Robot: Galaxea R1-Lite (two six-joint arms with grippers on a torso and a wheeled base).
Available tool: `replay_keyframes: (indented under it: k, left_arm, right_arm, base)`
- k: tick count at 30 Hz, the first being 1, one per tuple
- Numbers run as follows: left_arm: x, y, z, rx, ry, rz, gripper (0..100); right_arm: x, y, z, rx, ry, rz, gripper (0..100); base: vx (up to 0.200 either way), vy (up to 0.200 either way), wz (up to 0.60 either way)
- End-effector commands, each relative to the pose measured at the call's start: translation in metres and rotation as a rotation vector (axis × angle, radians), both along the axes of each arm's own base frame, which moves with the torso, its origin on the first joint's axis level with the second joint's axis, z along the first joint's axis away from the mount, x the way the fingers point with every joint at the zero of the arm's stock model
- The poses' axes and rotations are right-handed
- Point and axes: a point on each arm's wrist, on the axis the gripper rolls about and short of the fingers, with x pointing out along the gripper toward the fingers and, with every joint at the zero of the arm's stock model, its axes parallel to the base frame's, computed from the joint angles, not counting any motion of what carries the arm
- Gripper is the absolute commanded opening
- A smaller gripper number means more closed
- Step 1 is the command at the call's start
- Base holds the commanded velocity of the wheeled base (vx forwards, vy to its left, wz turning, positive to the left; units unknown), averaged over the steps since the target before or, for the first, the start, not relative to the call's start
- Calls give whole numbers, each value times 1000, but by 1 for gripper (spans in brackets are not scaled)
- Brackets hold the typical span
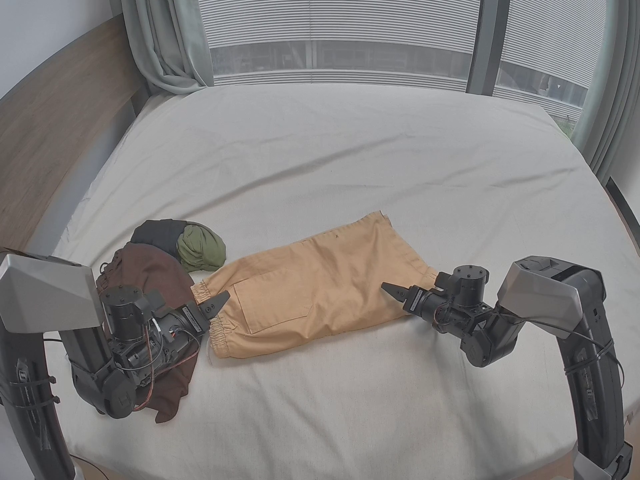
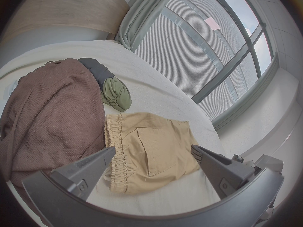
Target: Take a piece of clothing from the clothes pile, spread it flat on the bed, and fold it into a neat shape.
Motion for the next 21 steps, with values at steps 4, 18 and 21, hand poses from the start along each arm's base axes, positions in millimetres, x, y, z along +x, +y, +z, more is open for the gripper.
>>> replay_keyframes:
  k: [4,18,21]
  left_arm:
    - [0,0,0,-2,-2,0,100]
    - [1,0,-3,-6,9,-2,100]
    - [1,0,-4,-6,12,-2,100]
  right_arm:
    - [-1,3,-10,-1,15,-1,100]
    - [-17,-3,3,-29,-3,-7,0]
    - [-24,-6,9,-48,0,-7,0]
  base:
    - [0,0,0]
    - [0,0,0]
    - [0,0,0]
